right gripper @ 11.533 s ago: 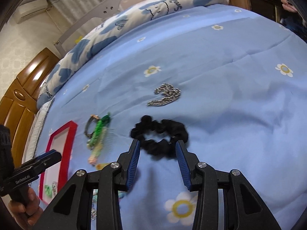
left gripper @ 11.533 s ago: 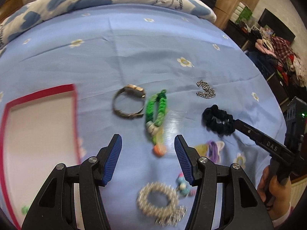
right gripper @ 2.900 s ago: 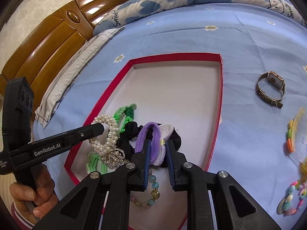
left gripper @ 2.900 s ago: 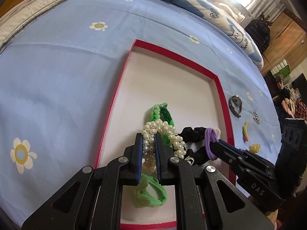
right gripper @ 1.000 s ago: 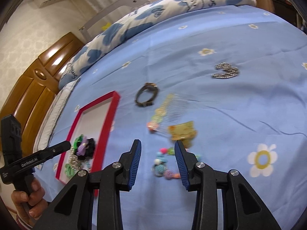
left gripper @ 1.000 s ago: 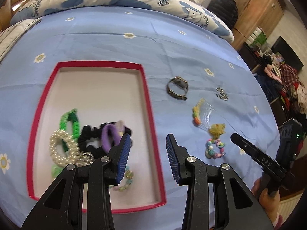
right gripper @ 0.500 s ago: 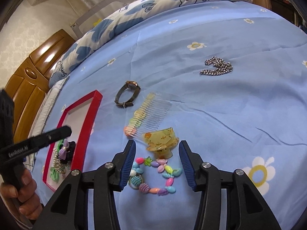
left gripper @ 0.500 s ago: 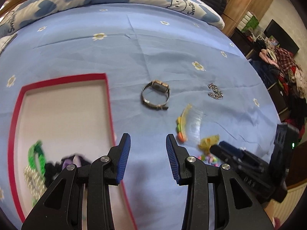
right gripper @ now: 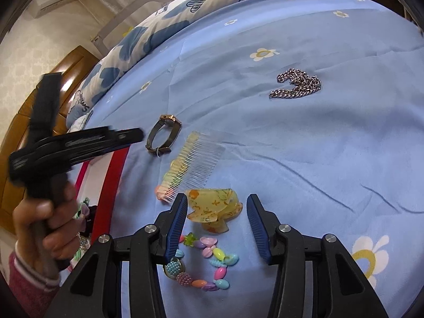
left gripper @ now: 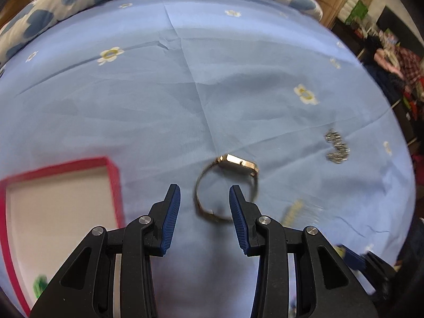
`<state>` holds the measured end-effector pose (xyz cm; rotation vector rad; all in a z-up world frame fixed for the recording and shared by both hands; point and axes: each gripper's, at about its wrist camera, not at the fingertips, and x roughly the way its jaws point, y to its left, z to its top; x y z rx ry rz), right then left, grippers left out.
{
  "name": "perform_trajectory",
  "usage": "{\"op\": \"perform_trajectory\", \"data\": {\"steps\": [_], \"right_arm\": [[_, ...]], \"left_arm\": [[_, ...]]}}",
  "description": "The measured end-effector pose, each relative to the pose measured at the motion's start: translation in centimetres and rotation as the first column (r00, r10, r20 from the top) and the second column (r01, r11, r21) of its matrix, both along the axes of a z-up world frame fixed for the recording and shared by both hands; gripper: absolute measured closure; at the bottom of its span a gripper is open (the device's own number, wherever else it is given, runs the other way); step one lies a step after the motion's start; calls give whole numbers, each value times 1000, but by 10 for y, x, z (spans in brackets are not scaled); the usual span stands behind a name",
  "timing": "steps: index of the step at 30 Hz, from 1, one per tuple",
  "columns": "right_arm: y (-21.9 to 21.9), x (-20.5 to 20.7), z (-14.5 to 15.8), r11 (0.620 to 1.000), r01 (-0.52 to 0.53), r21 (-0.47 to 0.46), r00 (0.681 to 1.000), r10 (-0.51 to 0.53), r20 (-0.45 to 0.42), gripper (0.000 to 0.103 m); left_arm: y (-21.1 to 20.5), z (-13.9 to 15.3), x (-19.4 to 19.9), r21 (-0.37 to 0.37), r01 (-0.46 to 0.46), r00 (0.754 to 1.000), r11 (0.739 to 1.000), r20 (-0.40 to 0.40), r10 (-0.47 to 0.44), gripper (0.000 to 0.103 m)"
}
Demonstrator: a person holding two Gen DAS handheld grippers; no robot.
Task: Organize jewelry
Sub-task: 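Grasp gold watch with left tool while right grasps yellow claw clip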
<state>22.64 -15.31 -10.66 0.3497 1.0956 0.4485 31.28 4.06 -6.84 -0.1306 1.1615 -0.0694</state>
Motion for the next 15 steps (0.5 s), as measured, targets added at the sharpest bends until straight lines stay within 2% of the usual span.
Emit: {"op": "perform_trajectory", "data": {"steps": [2, 4, 5, 6, 8, 14, 15], "right_arm": [[0, 0, 0, 1000, -1, 6, 1000, 1, -2, 55], [1, 0, -1, 1000, -5, 1, 1000, 5, -3, 55], [1, -1, -2, 1000, -6, 1, 1000, 6, -3, 54], [1, 0, -2, 1000, -6, 2, 1000, 6, 0, 54], [2, -1, -2, 1000, -12, -6, 1000, 12, 8, 55], [6, -3, 0, 999, -23, -41, 999, 24, 23, 57], [6, -4, 0, 999, -24, -46, 999, 25, 27, 61]], "left_arm": [[-2, -11, 9, 15, 7, 1000, 1000, -27, -7, 69], [-5, -18, 12, 35, 17, 999, 999, -36, -16, 76], [-5, -19, 13, 38, 21, 999, 999, -31, -20, 82], [-5, -18, 13, 37, 27, 999, 999, -25, -26, 94], [-6, -17, 12, 18, 46, 999, 999, -27, -45, 101], [-11, -8, -10, -18, 86, 996, 996, -7, -86, 102], [-11, -6, -17, -26, 87, 996, 996, -2, -87, 102]]}}
